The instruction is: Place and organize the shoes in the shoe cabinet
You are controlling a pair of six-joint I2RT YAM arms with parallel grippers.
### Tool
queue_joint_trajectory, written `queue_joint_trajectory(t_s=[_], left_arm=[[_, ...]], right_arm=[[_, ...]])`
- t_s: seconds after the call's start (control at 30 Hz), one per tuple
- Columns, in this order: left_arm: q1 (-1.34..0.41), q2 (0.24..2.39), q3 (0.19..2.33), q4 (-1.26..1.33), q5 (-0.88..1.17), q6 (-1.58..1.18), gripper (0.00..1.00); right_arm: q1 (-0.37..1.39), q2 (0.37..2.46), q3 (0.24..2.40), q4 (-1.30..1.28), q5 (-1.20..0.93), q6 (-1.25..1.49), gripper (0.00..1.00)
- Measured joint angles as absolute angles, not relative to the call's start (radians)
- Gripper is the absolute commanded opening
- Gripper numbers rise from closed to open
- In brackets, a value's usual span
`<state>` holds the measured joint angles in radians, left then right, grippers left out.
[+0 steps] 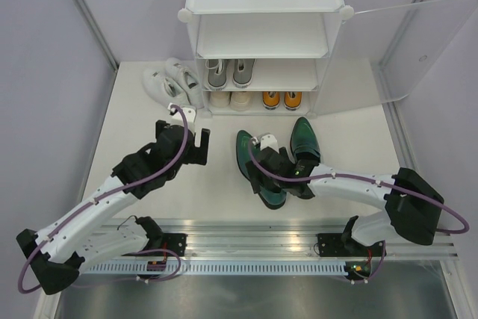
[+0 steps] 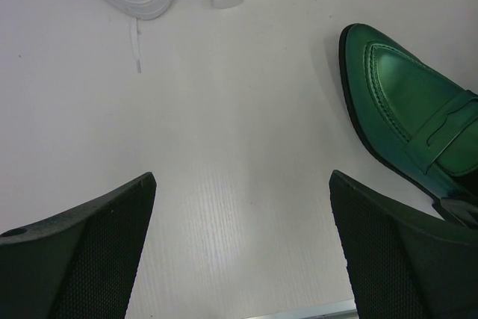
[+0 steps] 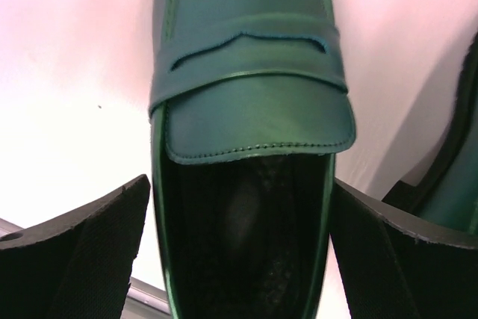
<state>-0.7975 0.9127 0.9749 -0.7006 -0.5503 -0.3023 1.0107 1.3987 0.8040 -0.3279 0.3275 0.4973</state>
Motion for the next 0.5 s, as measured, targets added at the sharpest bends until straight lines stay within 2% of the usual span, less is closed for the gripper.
queue_joint_trajectory(t_s=[0.5], left_arm=[[-0.797,0.923,0.975,-0.701,-0.539,-0.294,0.99]], right_arm=[[1.012,1.501,0.754,-0.225,0.318,0.530,0.98]])
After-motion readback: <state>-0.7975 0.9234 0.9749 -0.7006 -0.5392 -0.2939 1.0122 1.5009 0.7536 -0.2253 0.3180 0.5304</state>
